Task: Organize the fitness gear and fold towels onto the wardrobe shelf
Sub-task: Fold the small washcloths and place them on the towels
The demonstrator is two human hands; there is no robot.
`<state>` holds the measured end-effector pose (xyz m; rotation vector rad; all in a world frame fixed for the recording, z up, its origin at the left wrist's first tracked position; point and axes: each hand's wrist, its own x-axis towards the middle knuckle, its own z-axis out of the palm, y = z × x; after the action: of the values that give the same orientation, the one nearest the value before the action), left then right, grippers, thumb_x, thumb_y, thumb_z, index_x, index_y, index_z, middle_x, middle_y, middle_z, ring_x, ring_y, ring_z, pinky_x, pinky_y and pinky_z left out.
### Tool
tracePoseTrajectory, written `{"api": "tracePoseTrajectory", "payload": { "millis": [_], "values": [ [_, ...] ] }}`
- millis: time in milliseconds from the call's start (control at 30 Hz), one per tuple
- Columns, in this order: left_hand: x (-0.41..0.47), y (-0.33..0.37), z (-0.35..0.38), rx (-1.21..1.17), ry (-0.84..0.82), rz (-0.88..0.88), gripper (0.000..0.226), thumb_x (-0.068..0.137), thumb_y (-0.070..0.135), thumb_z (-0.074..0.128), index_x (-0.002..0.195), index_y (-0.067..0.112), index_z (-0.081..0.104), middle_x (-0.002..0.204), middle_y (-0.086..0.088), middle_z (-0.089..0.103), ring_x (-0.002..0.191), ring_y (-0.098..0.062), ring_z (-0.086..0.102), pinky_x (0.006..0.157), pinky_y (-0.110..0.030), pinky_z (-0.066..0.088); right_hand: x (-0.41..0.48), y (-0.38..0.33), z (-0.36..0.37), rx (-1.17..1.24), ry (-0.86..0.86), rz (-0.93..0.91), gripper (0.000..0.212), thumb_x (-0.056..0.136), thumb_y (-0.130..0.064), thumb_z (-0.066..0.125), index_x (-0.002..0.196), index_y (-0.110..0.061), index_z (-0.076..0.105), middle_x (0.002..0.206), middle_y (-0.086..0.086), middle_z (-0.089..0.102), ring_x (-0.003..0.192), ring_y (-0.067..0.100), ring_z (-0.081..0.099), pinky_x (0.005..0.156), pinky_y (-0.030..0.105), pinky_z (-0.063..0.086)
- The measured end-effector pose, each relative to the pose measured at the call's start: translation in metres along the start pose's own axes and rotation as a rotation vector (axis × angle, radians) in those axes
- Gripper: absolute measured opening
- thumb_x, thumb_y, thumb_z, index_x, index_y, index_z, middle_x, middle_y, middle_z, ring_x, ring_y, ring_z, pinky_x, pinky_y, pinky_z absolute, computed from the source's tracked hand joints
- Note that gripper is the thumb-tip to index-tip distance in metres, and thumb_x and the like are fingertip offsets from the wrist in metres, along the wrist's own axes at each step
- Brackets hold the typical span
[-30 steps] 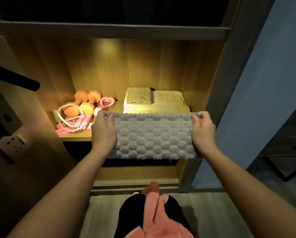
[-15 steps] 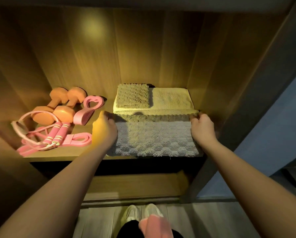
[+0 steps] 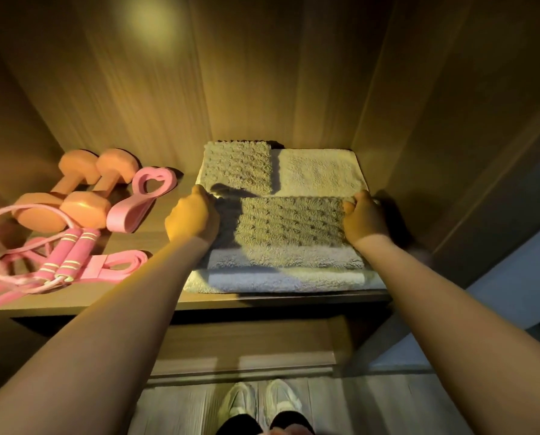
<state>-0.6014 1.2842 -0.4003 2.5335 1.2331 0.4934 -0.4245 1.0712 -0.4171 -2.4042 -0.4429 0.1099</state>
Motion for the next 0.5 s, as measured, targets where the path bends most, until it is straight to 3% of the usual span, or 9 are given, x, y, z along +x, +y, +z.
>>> {"api": "tracePoseTrajectory", "payload": {
  "millis": [100,167,233,300,367,433,500],
  "values": [
    [0.002,0.011,-0.01,0.068,0.017,0.046,0.029,0.101,0.023,0.039,0.122,0.004,0.048,0.118,-0.02,0.057,0.105,-0.039,0.056,0.082,-0.048,0.048,0.002,-0.001,0.002,-0.074,0.019,-0.016,0.027,0.103,-0.016,0.037,0.126,-0.002,0.043,0.109,0.018,0.053,0.099,0.033,0.053,0.077,0.036,0.039],
    [-0.005,0.025,-0.014,0.121,0.027,0.18,0.034,0.099,0.02,0.045,0.131,0.01,0.047,0.135,-0.014,0.047,0.122,-0.033,0.046,0.097,-0.048,0.044,0.002,0.0,0.006,-0.144,0.023,-0.043,0.025,0.104,-0.015,0.036,0.123,-0.002,0.043,0.101,0.014,0.051,0.089,0.029,0.05,0.074,0.036,0.037],
    [-0.027,0.049,-0.01,0.135,-0.012,0.404,0.048,0.089,0.017,0.053,0.136,0.02,0.045,0.147,-0.005,0.037,0.134,-0.023,0.036,0.112,-0.045,0.035,0.005,0.002,0.007,-0.117,0.059,-0.009,0.027,0.104,-0.024,0.033,0.106,-0.006,0.052,0.093,0.009,0.051,0.087,0.027,0.051,0.077,0.037,0.04],
    [-0.052,0.073,0.005,0.156,-0.163,0.572,0.058,0.092,0.031,0.039,0.148,0.019,0.03,0.159,-0.001,0.018,0.146,-0.019,0.015,0.12,-0.045,0.018,0.004,0.0,0.006,-0.038,0.091,0.062,0.037,0.104,-0.034,0.03,0.088,-0.011,0.055,0.098,0.013,0.059,0.09,0.029,0.057,0.085,0.038,0.042],
    [-0.066,0.086,0.021,0.216,-0.325,0.611,0.063,0.099,0.047,0.013,0.154,0.017,0.01,0.163,-0.001,-0.002,0.149,-0.017,-0.003,0.122,-0.045,0.005,0.002,-0.002,0.006,0.003,0.051,0.077,0.028,0.104,-0.026,0.032,0.101,-0.007,0.053,0.113,0.018,0.059,0.089,0.029,0.056,0.082,0.039,0.041],
    [-0.063,0.081,0.028,0.281,-0.362,0.609,0.066,0.099,0.055,0.006,0.155,0.019,0.001,0.162,-0.001,-0.009,0.149,-0.016,-0.008,0.122,-0.044,0.002,0.001,-0.002,0.005,-0.035,0.032,0.045,0.022,0.104,-0.016,0.036,0.118,-0.003,0.046,0.117,0.021,0.055,0.096,0.032,0.055,0.08,0.039,0.042],
    [-0.055,0.067,0.028,0.323,-0.358,0.605,0.068,0.098,0.059,0.002,0.154,0.021,-0.005,0.161,0.0,-0.012,0.148,-0.017,-0.01,0.122,-0.045,0.001,0.001,0.0,0.005,-0.032,0.026,0.025,0.024,0.103,-0.014,0.038,0.123,-0.003,0.044,0.116,0.02,0.055,0.091,0.028,0.05,0.075,0.036,0.04]
  ]
}}
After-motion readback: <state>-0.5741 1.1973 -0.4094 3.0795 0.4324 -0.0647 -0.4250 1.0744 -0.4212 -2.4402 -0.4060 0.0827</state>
